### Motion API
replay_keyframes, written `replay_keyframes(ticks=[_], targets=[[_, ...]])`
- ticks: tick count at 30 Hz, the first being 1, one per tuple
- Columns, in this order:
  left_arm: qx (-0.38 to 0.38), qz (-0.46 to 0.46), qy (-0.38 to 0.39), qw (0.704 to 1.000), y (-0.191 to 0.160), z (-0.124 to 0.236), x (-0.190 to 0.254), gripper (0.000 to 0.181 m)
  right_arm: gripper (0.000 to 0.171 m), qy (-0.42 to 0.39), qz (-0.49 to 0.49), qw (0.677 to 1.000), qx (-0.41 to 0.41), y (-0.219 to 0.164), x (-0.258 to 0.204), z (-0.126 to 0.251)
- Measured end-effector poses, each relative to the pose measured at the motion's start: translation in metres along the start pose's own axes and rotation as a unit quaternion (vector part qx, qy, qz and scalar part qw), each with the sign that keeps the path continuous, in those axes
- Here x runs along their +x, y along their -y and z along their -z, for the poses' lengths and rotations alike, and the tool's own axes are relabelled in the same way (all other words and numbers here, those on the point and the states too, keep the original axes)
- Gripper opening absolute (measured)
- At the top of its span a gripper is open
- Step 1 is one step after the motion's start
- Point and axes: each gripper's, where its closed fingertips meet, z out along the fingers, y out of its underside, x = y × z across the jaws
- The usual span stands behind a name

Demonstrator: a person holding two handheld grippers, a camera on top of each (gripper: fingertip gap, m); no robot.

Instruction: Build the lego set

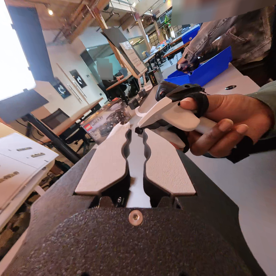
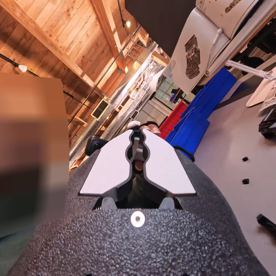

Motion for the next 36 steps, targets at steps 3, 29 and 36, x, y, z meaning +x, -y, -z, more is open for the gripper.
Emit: replay_keyframes(ticks=[3, 29, 36], targets=[[-0.003, -0.030, 0.008, 1.000, 0.006, 0.007, 0.005, 0.013, 0.008, 0.011, -0.003, 1.000, -0.003, -0.007, -0.007, -0.001], [0.004, -0.154, -0.164, 0.974, 0.003, 0.031, 0.072, 0.009, 0.011, -0.028, 0.127, 0.937, -0.323, -0.067, -0.017, 0.038], [-0.005, -0.175, -0.183, 0.967, -0.002, 0.034, 0.080, 0.003, 0.008, -0.040, 0.135, 0.917, -0.373, -0.075, -0.013, 0.039]])
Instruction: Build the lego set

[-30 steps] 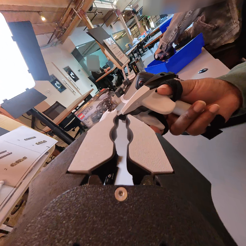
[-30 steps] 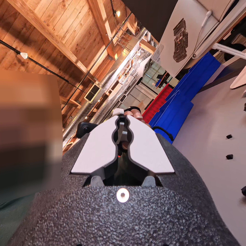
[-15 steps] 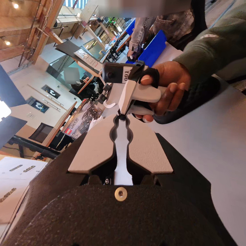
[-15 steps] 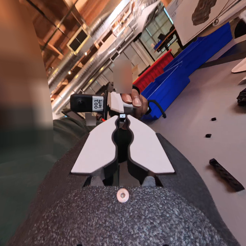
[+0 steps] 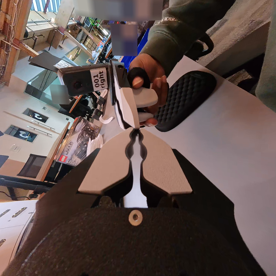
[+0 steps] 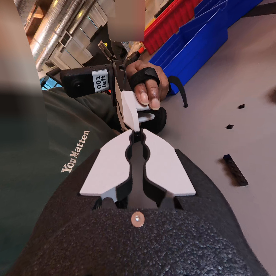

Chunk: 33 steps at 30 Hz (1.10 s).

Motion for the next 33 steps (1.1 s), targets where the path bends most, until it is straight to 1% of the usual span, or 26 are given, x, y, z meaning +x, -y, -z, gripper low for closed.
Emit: replay_keyframes(ticks=[5, 9, 14, 15, 17, 18, 20, 22, 25, 27, 30, 33], targets=[[-0.011, 0.009, 0.007, 1.000, -0.007, -0.002, -0.003, 0.003, 0.008, -0.017, 0.011, 0.999, 0.025, 0.002, 0.008, 0.002], [-0.017, 0.055, 0.018, 0.998, -0.027, -0.004, -0.009, 0.001, 0.008, -0.058, 0.016, 0.996, 0.067, 0.005, 0.030, 0.019], [-0.021, 0.098, 0.013, 0.995, -0.044, -0.007, -0.010, 0.001, 0.008, -0.065, 0.018, 0.992, 0.110, 0.009, 0.036, 0.037], [-0.020, 0.115, 0.012, 0.993, -0.046, -0.008, -0.010, 0.001, 0.008, -0.064, 0.021, 0.991, 0.117, 0.010, 0.036, 0.038], [-0.011, 0.193, 0.000, 0.981, -0.049, -0.013, -0.011, 0.001, 0.008, -0.062, 0.041, 0.988, 0.137, 0.014, 0.035, 0.038], [0.012, 0.248, -0.015, 0.969, -0.046, -0.015, -0.010, 0.003, 0.008, -0.067, 0.062, 0.985, 0.147, 0.015, 0.034, 0.037], [0.063, 0.357, -0.048, 0.931, -0.035, -0.015, -0.012, 0.006, 0.008, -0.084, 0.131, 0.975, 0.160, 0.018, 0.029, 0.033], [0.106, 0.430, -0.069, 0.894, -0.026, -0.011, -0.019, 0.008, 0.008, -0.109, 0.214, 0.959, 0.153, 0.017, 0.023, 0.025], [0.145, 0.506, -0.092, 0.845, -0.022, -0.007, -0.026, 0.004, 0.008, -0.148, 0.323, 0.927, 0.124, 0.014, 0.015, 0.012], [0.171, 0.551, -0.134, 0.805, -0.019, -0.004, -0.022, 0.005, 0.008, -0.166, 0.369, 0.908, 0.109, 0.014, 0.012, 0.005], [0.190, 0.622, -0.197, 0.734, -0.017, -0.002, -0.018, 0.011, 0.008, -0.188, 0.420, 0.884, 0.082, 0.013, 0.011, -0.001], [0.216, 0.658, -0.232, 0.683, -0.014, 0.002, -0.019, 0.013, 0.008, -0.204, 0.449, 0.867, 0.066, 0.013, 0.012, -0.002]])
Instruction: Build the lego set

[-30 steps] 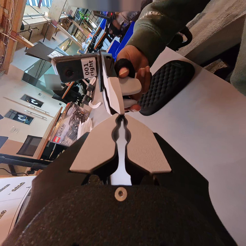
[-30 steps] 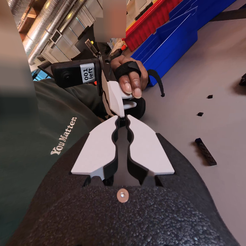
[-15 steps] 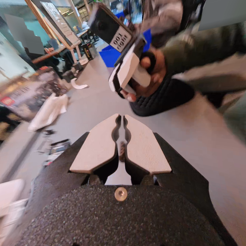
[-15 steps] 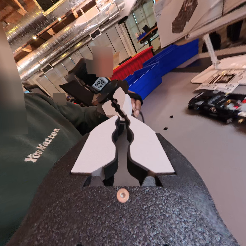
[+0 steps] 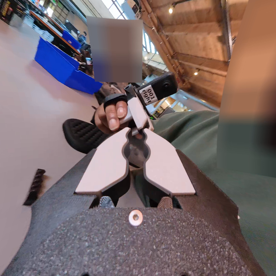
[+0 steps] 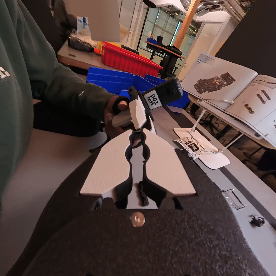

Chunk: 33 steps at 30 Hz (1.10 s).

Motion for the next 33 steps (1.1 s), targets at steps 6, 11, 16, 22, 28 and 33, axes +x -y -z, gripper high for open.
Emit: replay_keyframes(ticks=[6, 11, 16, 22, 28, 33], targets=[[0.003, 0.042, -0.022, 0.999, -0.001, -0.001, 0.001, 0.007, 0.008, -0.010, 0.034, 0.999, -0.013, -0.004, 0.003, -0.002], [0.005, 0.057, -0.021, 0.998, -0.001, 0.000, -0.002, 0.004, 0.008, -0.018, 0.057, 0.998, -0.025, -0.006, 0.004, -0.003], [0.010, 0.052, 0.003, 0.999, 0.000, 0.002, -0.010, 0.003, 0.008, -0.025, 0.059, 0.997, -0.050, -0.013, 0.009, -0.004], [0.024, 0.057, 0.030, 0.998, 0.004, 0.007, -0.022, 0.003, 0.015, -0.025, 0.050, 0.994, -0.090, -0.026, 0.017, -0.005], [0.027, 0.072, 0.059, 0.995, 0.002, 0.013, -0.036, 0.002, 0.011, -0.044, 0.081, 0.987, -0.129, -0.034, 0.024, -0.004], [0.037, 0.083, 0.070, 0.993, 0.002, 0.015, -0.043, 0.002, 0.010, -0.042, 0.084, 0.983, -0.159, -0.042, 0.025, -0.007]])
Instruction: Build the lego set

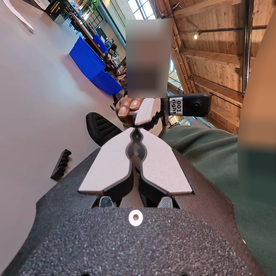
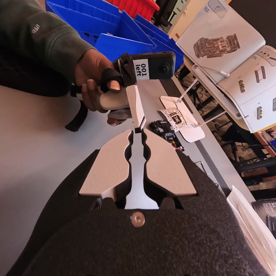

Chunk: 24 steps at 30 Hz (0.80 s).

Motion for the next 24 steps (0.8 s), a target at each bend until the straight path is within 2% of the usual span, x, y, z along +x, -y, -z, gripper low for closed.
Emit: replay_keyframes(ticks=[11, 14, 16, 19, 21, 24], targets=[[-0.007, 0.002, 0.021, 1.000, -0.003, 0.000, -0.009, 0.002, 0.008, 0.010, -0.004, 0.999, -0.036, -0.010, -0.001, -0.006], [-0.038, -0.071, 0.090, 0.993, -0.006, 0.004, -0.023, 0.007, 0.008, 0.049, -0.048, 0.993, -0.091, -0.032, -0.004, -0.010], [-0.093, -0.160, 0.177, 0.967, -0.010, 0.015, -0.045, 0.015, 0.008, 0.081, -0.078, 0.984, -0.141, -0.056, -0.007, -0.013], [-0.200, -0.266, 0.273, 0.903, -0.024, 0.030, -0.076, 0.025, 0.008, 0.128, -0.125, 0.966, -0.187, -0.080, -0.016, -0.020], [-0.247, -0.296, 0.295, 0.874, -0.035, 0.033, -0.089, 0.027, 0.008, 0.150, -0.136, 0.958, -0.203, -0.087, -0.021, -0.026], [-0.280, -0.311, 0.300, 0.857, -0.046, 0.030, -0.098, 0.027, 0.008, 0.166, -0.135, 0.952, -0.219, -0.095, -0.024, -0.033]])
